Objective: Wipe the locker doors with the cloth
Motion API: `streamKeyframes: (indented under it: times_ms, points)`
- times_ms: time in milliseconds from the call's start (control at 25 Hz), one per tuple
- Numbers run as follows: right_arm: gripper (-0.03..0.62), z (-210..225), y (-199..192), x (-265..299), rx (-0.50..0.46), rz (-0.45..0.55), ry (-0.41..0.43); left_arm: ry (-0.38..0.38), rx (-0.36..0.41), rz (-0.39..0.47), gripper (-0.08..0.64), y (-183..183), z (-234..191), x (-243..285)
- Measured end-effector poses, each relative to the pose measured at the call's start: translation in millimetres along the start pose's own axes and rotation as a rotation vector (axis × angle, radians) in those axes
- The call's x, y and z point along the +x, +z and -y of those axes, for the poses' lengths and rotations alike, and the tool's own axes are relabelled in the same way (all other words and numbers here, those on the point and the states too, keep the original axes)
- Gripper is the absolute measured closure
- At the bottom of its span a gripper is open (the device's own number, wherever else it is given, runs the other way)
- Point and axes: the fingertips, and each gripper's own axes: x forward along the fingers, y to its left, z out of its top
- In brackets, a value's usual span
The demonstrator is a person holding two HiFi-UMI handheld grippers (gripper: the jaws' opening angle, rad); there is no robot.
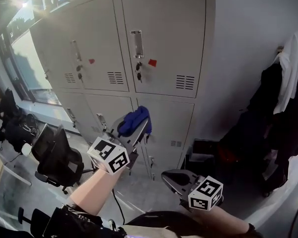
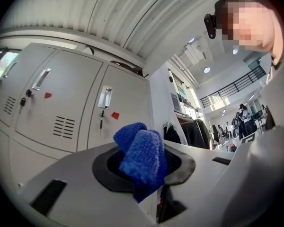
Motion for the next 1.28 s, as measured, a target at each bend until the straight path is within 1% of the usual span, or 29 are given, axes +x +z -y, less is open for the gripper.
streamKeyframes:
  times_ms: [160, 320, 400, 560, 720, 840, 920, 1080, 1280]
  points:
    - [0.588, 7.3, -24.9, 4.6, 0.005, -0.033, -0.032, 0.063, -0.074, -0.023, 0.437, -27.3, -4.8, -56.2]
    - [0.588, 6.3, -42.4, 5.5, -0.016, -0.052, -0.057, 0.088, -0.127, -0.034, 0.437, -50.9, 13.6, -91.8]
    - [0.588, 6.1, -47.3, 4.8, -0.035, -0.049, -0.077, 0.067, -0.136, -0.042, 0.437, -59.8, 29.1, -99.0]
    - [0.588, 8.0, -51.8, 1.7, -0.052, -0.021, -0.120, -0.024, -0.130, -0.079, 0.437, -74.6, 62.8, -98.8]
    - [0.588, 12.5, -37.5, -4.4, -0.099, 0.039, -0.172, -0.104, -0.148, -0.105, 0.437, -85.3, 87.2, -96.7]
    - [0.588, 13.3, -27.5, -10.4, -0.130, 0.085, -0.199, -0.130, -0.172, -0.133, 0.437, -96.4, 97.4, -98.2]
    - [0.588, 13.5, -26.9, -14.0, -0.132, 0.103, -0.212, -0.144, -0.184, -0.145, 0.437, -102.3, 102.7, -99.2]
    - [0.588, 15.8, -31.3, -16.8, -0.107, 0.111, -0.231, -0.172, -0.212, -0.158, 0.437, -109.0, 108.2, -99.7]
    - [0.588, 12.9, -28.0, -16.4, -0.113, 0.121, -0.222, -0.186, -0.215, -0.161, 0.437, -110.8, 112.2, -99.7]
